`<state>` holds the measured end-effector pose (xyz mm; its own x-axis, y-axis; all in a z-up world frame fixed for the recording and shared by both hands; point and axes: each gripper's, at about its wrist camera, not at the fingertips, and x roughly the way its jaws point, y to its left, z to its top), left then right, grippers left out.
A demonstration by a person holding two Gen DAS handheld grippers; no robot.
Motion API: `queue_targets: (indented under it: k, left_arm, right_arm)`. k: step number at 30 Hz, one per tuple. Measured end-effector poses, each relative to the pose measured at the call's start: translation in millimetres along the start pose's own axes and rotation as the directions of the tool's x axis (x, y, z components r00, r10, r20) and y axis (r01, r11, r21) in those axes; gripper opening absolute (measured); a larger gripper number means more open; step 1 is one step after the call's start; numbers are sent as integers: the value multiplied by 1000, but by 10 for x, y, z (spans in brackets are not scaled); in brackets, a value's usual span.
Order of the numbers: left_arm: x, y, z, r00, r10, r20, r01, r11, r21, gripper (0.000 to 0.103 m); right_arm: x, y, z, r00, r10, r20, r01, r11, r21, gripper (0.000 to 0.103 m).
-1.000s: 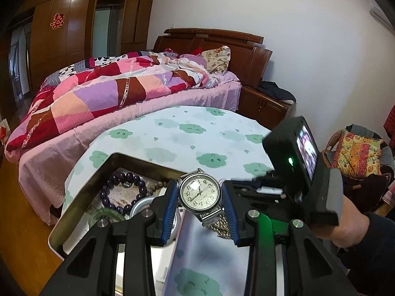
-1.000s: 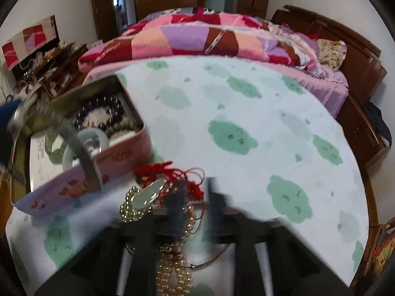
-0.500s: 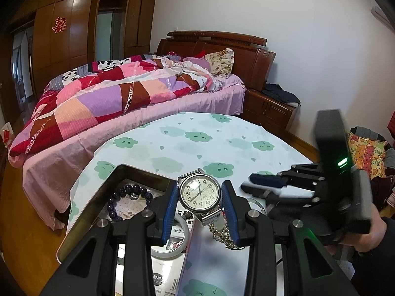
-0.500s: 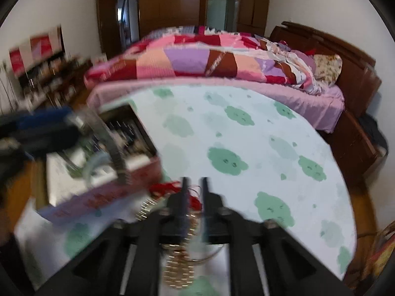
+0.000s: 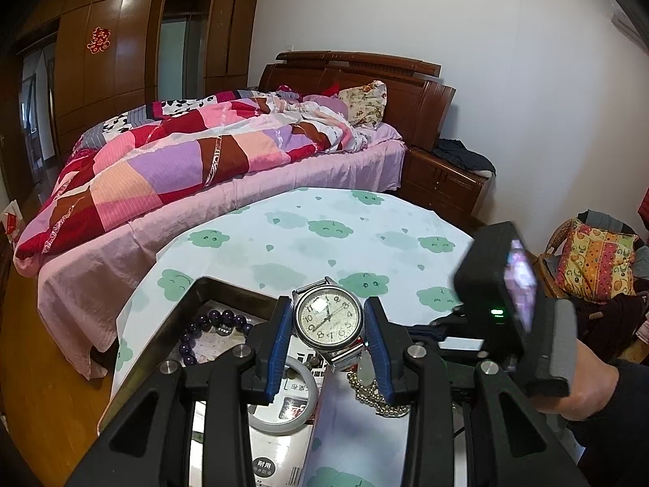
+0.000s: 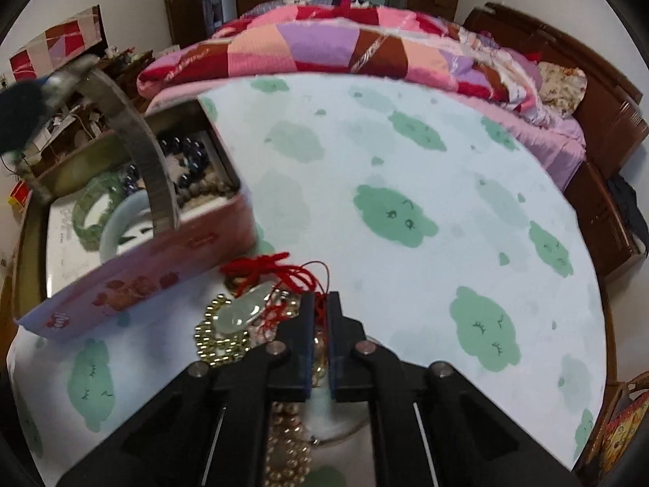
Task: Organize jewelry
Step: 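Carry the wristwatch and the pendant over the tin box with both tools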
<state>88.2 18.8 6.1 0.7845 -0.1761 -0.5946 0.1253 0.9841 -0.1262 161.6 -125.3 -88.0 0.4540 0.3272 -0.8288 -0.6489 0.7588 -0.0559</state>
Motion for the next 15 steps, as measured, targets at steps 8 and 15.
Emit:
queue_targets:
  k: [8, 15]
  left_arm:
    - [-132, 26, 76, 999, 2, 33, -2, 1000, 0, 36]
    - [-248, 73, 110, 998, 7, 58, -7, 1000, 1, 37]
  right_arm:
    - [-767, 69, -2, 979, -45, 197, 42, 999, 23, 6]
    - [-1164, 211, 238, 953, -34, 300, 36, 999, -4, 6]
